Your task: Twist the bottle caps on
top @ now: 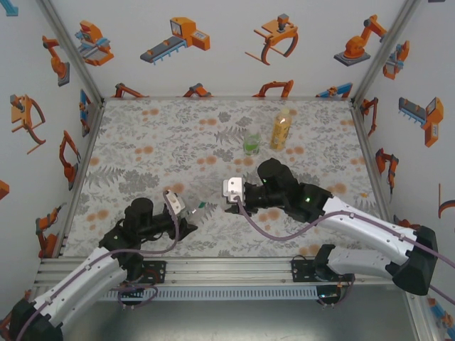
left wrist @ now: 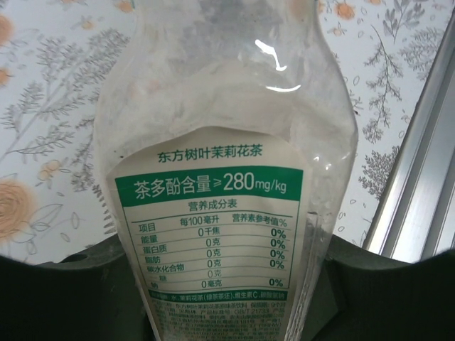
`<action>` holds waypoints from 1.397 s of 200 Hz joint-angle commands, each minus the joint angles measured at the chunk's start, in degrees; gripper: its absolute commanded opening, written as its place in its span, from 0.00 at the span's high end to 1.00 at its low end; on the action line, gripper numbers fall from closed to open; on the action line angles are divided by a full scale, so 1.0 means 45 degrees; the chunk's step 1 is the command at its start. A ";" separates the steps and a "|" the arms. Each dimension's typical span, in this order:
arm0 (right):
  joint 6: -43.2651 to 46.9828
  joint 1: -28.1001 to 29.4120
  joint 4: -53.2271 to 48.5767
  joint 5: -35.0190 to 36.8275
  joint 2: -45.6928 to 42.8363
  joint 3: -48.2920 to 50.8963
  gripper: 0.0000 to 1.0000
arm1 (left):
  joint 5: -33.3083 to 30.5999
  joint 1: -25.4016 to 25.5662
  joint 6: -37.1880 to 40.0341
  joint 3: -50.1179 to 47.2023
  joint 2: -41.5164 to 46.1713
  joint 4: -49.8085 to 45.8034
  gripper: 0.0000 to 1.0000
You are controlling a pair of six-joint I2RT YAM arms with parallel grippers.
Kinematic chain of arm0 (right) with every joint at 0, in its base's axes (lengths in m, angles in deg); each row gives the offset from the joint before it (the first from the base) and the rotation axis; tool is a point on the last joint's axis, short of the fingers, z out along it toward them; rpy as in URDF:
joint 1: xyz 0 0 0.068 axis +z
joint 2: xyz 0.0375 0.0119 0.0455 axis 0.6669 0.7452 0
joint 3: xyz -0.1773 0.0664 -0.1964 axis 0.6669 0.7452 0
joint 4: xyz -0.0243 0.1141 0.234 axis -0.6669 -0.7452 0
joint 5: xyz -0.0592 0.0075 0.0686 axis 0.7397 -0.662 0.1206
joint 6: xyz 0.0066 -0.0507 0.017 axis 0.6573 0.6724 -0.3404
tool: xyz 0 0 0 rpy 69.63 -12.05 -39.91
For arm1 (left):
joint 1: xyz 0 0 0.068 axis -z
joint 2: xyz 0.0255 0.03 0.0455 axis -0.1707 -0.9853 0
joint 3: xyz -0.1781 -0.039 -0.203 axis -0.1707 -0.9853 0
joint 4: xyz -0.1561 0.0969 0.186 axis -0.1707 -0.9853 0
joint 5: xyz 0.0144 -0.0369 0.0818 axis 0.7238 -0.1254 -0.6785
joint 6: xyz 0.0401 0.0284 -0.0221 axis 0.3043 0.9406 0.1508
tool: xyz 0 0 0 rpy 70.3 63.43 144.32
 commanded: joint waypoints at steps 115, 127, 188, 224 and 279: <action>0.0148 -0.0234 -0.0417 -0.2064 0.0727 -0.1436 0.81 | 0.2693 0.1125 0.2175 0.1262 -0.3600 0.1404 1.00; 0.0123 -0.0306 -0.0542 -0.2079 0.0461 -0.1372 0.82 | 0.3084 0.1198 0.2387 0.1383 -0.4005 0.1474 1.00; -0.0684 -0.1223 -0.0785 -0.2653 -0.0822 -0.0498 0.81 | 0.4096 0.1272 0.3437 0.1646 -0.5173 0.2532 1.00; -0.1000 -0.1684 -0.0770 -0.3680 -0.1484 0.0031 0.81 | 0.4221 0.1400 0.3898 0.2012 -0.5516 0.2958 1.00; -0.1395 -0.1919 -0.0806 -0.4320 -0.1620 0.0352 0.81 | 0.4511 0.1488 0.3210 0.1440 -0.5445 0.4889 1.00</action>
